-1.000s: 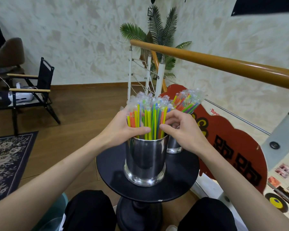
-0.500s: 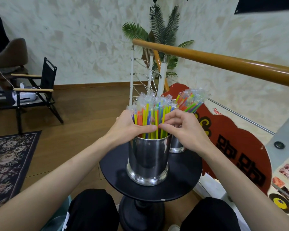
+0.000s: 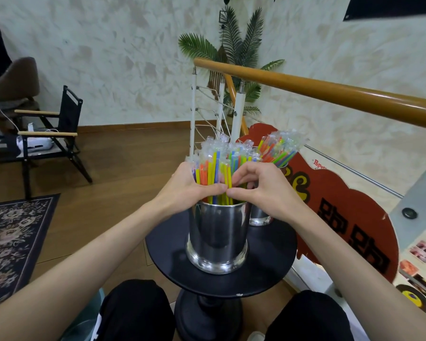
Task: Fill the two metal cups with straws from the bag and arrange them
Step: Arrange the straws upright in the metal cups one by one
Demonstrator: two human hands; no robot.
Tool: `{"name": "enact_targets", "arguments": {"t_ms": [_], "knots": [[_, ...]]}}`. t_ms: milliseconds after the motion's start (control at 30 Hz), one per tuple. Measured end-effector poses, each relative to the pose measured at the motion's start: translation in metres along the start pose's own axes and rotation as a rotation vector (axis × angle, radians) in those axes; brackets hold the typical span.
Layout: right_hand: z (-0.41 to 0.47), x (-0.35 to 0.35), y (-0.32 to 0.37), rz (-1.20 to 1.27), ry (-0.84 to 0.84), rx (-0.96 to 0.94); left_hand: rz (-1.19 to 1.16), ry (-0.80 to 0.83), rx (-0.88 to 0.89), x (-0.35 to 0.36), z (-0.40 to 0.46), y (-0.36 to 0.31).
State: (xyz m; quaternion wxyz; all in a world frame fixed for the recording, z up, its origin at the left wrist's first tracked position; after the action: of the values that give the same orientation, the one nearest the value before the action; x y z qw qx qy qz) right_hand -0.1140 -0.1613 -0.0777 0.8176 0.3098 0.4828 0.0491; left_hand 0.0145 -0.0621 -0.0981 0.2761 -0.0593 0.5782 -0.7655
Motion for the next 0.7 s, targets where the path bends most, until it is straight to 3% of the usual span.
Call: {"name": "enact_targets", "arguments": {"t_ms": [367,567,700], "knots": [[-0.004,-0.002,-0.005,-0.001,-0.058,0.049,0.133,-0.024,0.051,-0.016,0.0,-0.005],[-0.009,-0.008,0.0,0.014,-0.191,-0.068,0.162,0.024,0.021,-0.021,-0.004,-0.011],[-0.012,-0.005,0.001,0.04,-0.172,-0.16,0.059,0.093,0.039,-0.013,-0.009,-0.014]]}}
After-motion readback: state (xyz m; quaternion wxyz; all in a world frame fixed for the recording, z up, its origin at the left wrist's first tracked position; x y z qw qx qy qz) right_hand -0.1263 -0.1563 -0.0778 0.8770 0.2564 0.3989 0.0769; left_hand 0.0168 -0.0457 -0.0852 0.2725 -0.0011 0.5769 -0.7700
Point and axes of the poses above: each hand's wrist, its own z-axis towards the middle knuckle, its own x-axis out of the palm, y = z × x, the point moved 7 cm from there along z, towards the middle knuckle, and after that the axes turned 10 degrees about -z, right-handed, at the moved point
